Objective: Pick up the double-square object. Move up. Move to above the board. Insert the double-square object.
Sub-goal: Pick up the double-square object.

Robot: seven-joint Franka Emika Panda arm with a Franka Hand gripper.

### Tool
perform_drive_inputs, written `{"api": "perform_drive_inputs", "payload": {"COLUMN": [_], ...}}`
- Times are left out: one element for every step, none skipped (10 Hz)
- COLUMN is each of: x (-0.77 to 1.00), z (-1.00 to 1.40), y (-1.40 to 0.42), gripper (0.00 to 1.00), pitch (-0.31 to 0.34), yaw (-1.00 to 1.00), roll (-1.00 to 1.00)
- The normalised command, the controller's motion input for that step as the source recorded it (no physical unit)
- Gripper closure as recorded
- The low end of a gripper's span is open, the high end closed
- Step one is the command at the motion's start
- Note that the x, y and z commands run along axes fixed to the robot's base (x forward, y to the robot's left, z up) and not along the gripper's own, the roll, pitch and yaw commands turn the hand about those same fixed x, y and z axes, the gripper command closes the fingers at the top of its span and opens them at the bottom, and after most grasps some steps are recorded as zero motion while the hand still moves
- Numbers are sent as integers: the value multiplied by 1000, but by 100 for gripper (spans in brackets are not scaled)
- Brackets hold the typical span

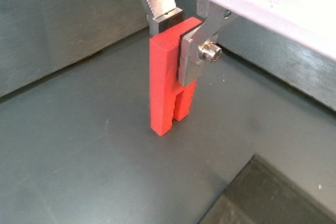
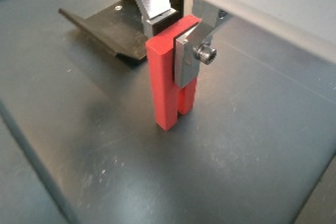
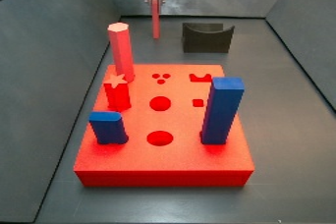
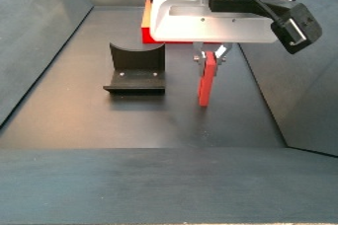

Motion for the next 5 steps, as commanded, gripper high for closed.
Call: {"api": "perform_drive_inputs", "payload": {"x": [0,0,0,0,0], "z": [0,0,0,0,0], "y": [0,0,0,0,0], "gripper": [100,100,100,100,100], "pitch": [0,0,0,0,0], "yaw": [0,0,0,0,0], "roll": [0,0,0,0,0]}}
